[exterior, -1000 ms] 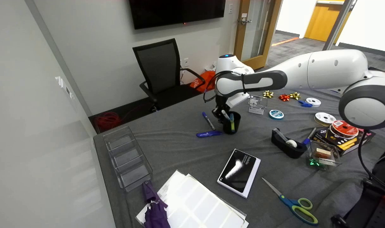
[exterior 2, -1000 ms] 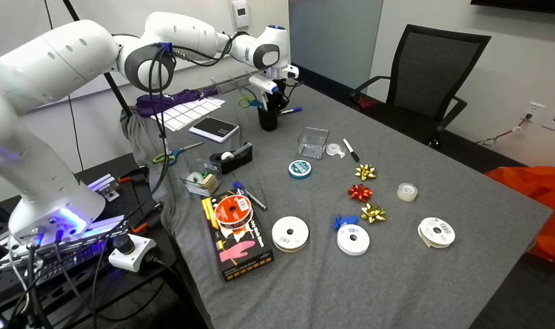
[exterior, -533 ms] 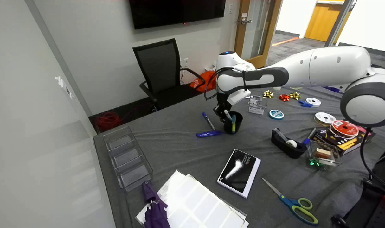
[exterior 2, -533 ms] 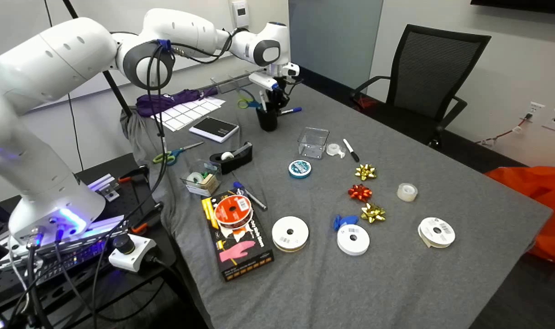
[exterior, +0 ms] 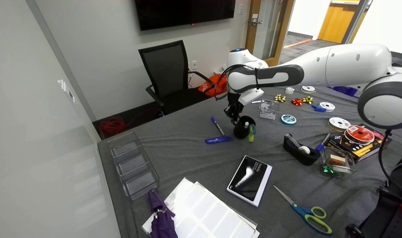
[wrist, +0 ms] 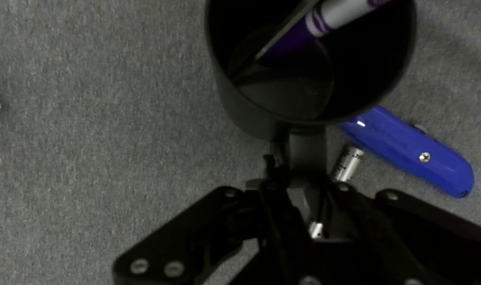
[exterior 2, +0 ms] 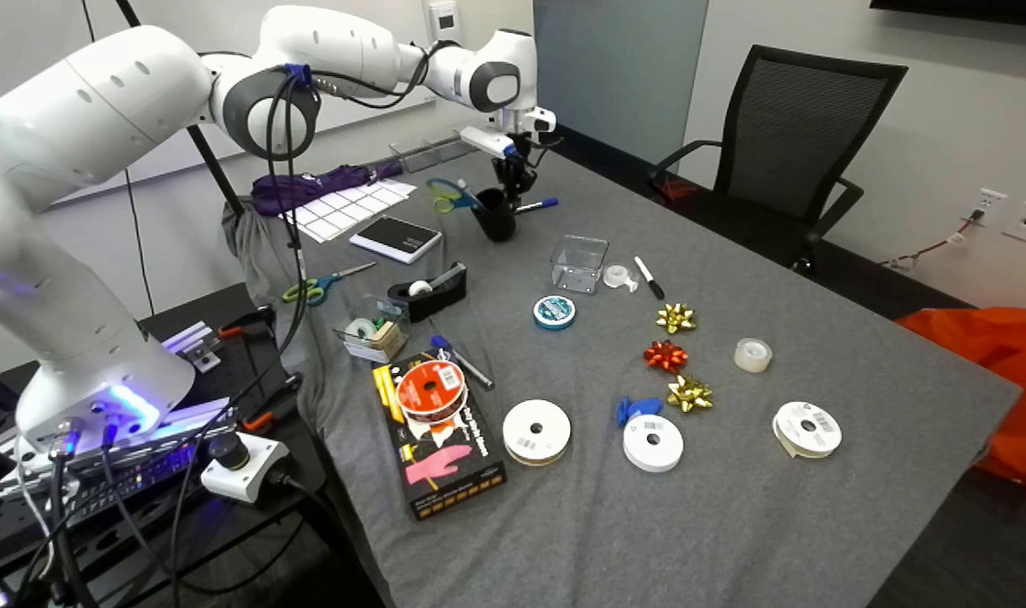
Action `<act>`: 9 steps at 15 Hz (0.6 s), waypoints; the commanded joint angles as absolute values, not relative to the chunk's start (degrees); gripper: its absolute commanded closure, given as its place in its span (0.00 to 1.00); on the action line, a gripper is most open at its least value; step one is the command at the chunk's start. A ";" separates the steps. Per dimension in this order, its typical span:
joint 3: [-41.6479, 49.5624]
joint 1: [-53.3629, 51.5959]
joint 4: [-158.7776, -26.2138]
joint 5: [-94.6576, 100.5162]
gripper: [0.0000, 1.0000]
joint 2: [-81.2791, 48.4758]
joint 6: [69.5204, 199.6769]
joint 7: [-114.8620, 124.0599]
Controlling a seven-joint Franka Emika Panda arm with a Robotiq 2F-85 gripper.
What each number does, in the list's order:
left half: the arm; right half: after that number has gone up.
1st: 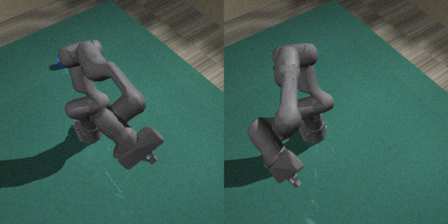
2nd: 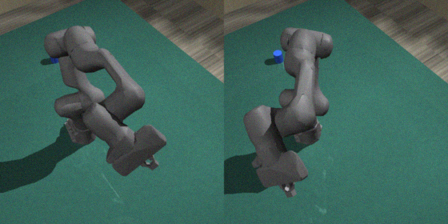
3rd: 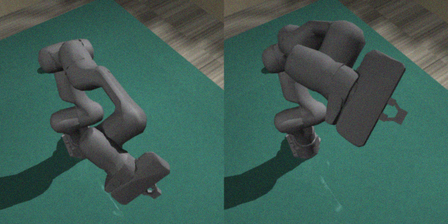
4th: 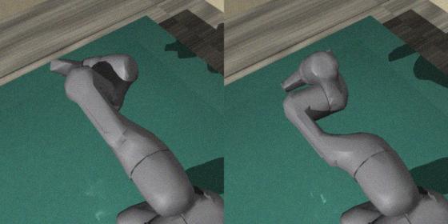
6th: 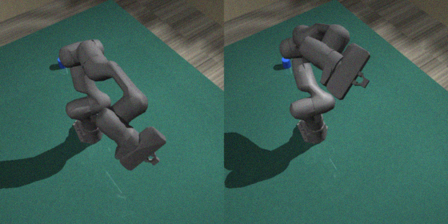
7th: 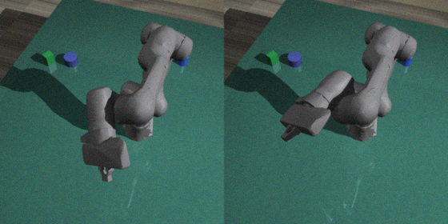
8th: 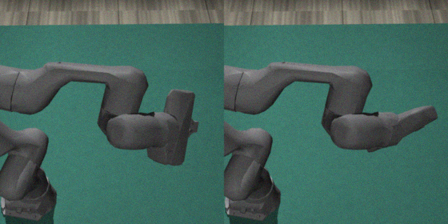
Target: Move the black cup to the right
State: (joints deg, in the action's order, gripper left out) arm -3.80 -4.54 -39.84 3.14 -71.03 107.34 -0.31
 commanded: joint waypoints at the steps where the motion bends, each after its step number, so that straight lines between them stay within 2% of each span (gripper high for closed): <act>1: -2.49 -4.61 -41.09 3.97 0.95 -70.85 107.18 1.00; 9: 0.27 -5.19 -40.54 5.04 0.95 -74.37 107.94 5.68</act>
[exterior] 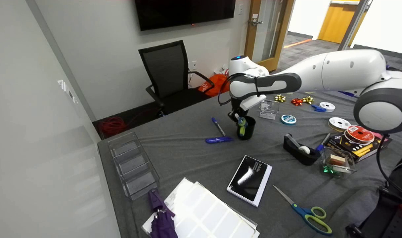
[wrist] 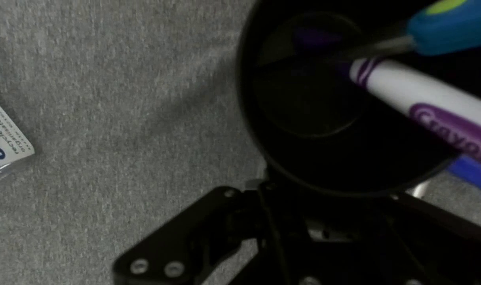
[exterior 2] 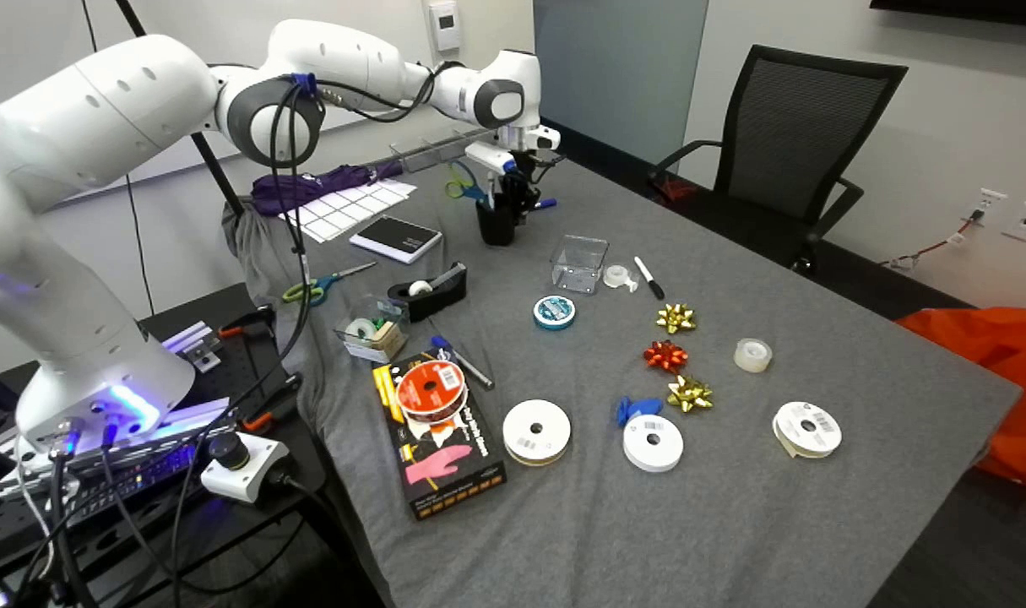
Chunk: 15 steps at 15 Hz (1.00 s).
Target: Move the black cup to the right
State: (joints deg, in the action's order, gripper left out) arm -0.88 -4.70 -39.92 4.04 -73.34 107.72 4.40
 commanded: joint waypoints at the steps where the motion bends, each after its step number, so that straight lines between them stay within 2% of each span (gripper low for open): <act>1: 0.27 -5.19 -40.53 4.96 0.95 -74.30 108.09 5.93; 2: 0.32 -5.21 -40.55 4.97 0.95 -74.25 108.10 6.11; 3: 0.28 -5.12 -40.71 5.00 0.55 -74.15 108.66 5.72; 4: 0.36 -5.12 -40.76 5.05 0.54 -74.14 108.71 5.75; 11: 0.32 -4.87 -41.22 4.39 0.06 -74.27 109.36 5.97; 13: -0.13 -4.62 -41.47 3.62 0.00 -74.19 110.70 6.89; 15: -0.70 -4.29 -41.94 2.35 0.00 -74.03 111.86 8.66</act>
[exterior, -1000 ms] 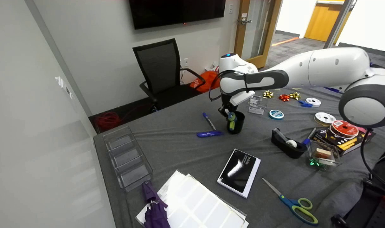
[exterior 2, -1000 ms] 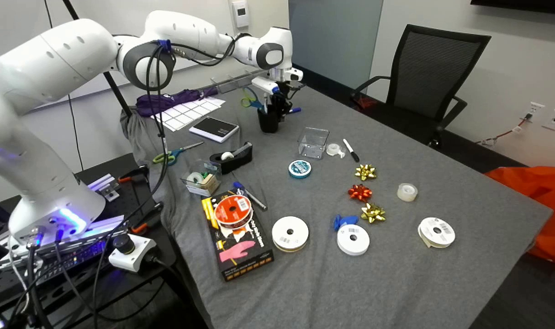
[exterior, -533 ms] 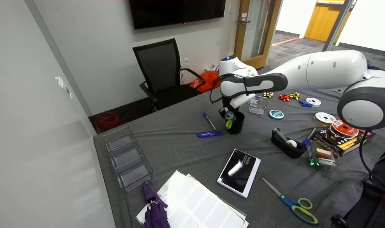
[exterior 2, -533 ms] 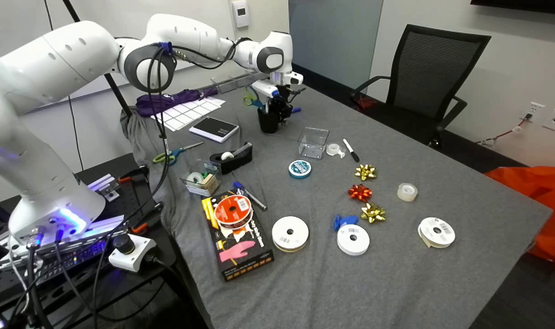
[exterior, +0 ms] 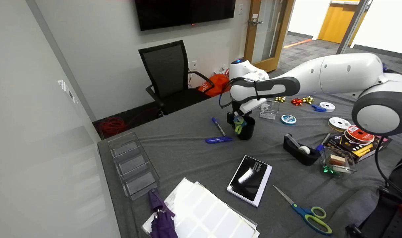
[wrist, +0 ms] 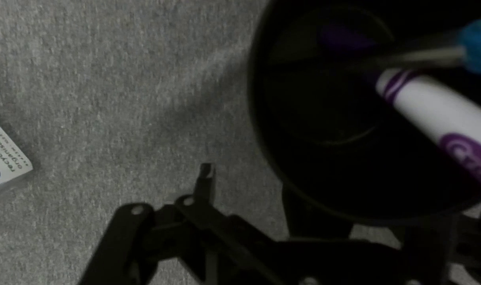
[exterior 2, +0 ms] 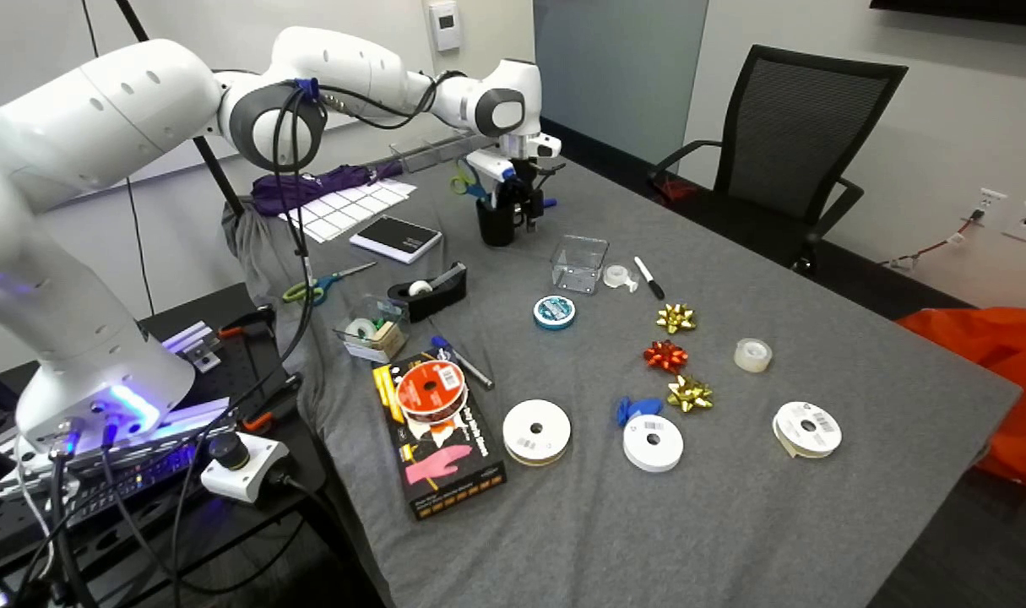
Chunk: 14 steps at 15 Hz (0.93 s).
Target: Move the black cup to the right
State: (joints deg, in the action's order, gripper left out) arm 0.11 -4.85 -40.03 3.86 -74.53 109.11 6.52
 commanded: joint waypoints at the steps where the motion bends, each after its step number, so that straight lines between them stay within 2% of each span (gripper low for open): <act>1: -0.83 -4.24 -42.21 1.87 0.00 -74.00 112.54 9.45; 2: -1.13 -4.09 -42.60 1.17 0.25 -73.98 113.01 10.19; 3: -1.10 -4.11 -42.96 0.79 0.26 -73.93 113.71 10.91; 12: -0.93 -3.77 -43.99 -1.56 0.91 -73.40 114.26 12.04; 14: -0.86 -3.78 -44.00 -1.47 1.00 -73.46 114.27 12.07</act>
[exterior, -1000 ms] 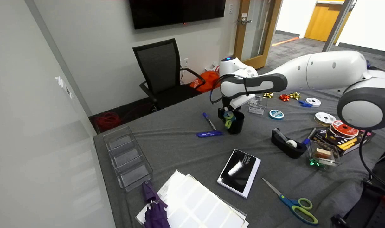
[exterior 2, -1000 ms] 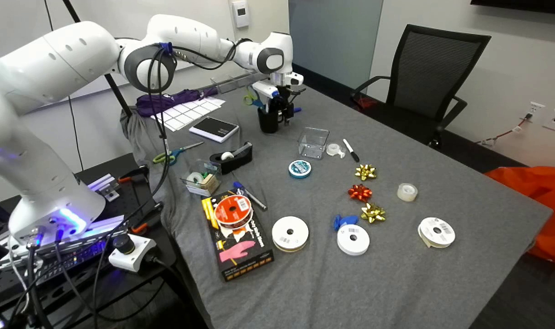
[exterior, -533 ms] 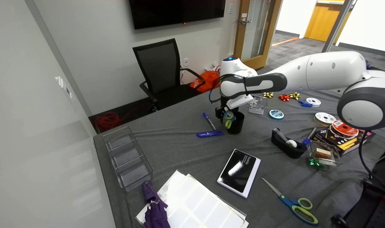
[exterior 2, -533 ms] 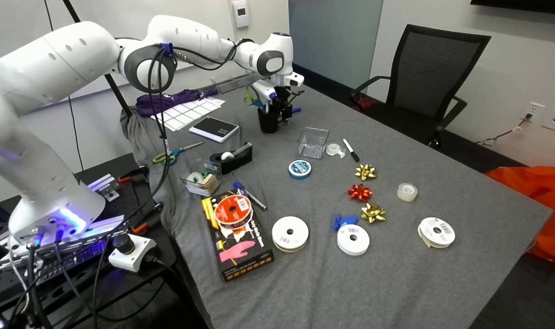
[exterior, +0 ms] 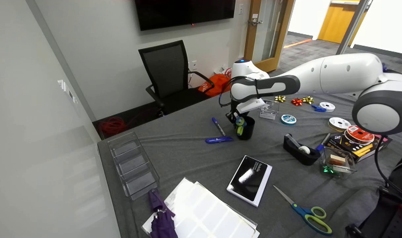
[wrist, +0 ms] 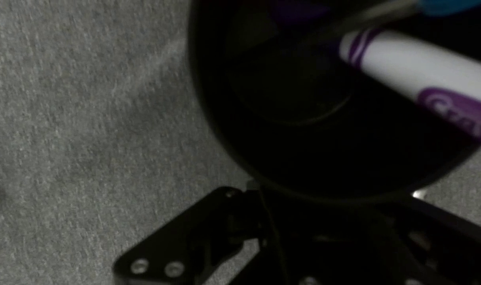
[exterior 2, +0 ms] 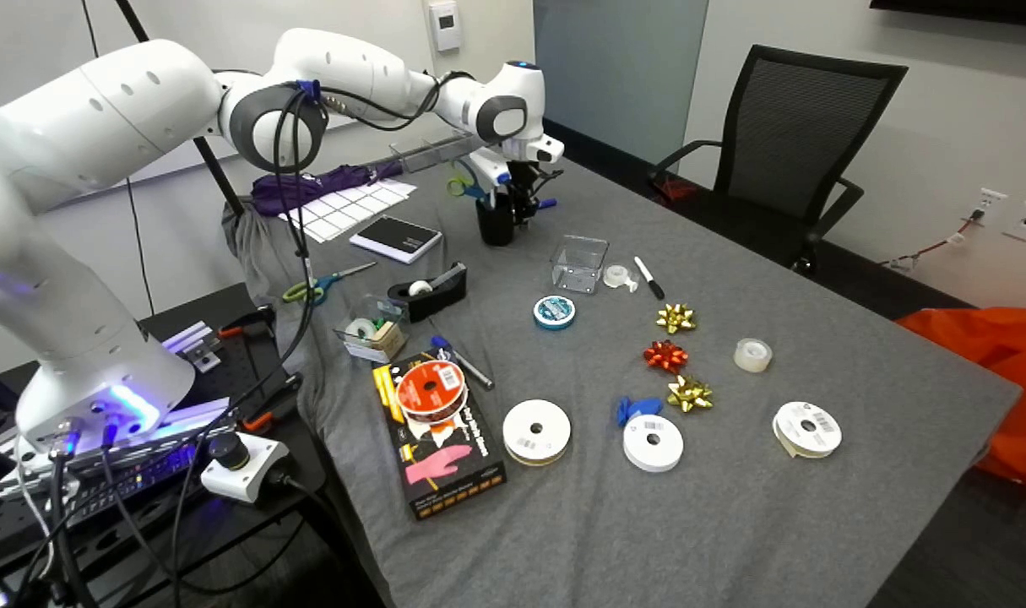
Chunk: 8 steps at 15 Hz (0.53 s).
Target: Move the black cup to the right
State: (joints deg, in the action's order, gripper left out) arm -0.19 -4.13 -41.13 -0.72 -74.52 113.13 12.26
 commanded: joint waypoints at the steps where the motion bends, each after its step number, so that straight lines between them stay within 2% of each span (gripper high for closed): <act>1: -0.83 -3.79 -43.95 -1.46 0.97 -73.50 114.24 12.18; 8: -1.18 -3.85 -44.32 -1.43 0.95 -71.99 112.75 11.05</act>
State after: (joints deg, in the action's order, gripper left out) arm -0.21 -4.12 -41.17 -0.73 -74.49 113.11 12.26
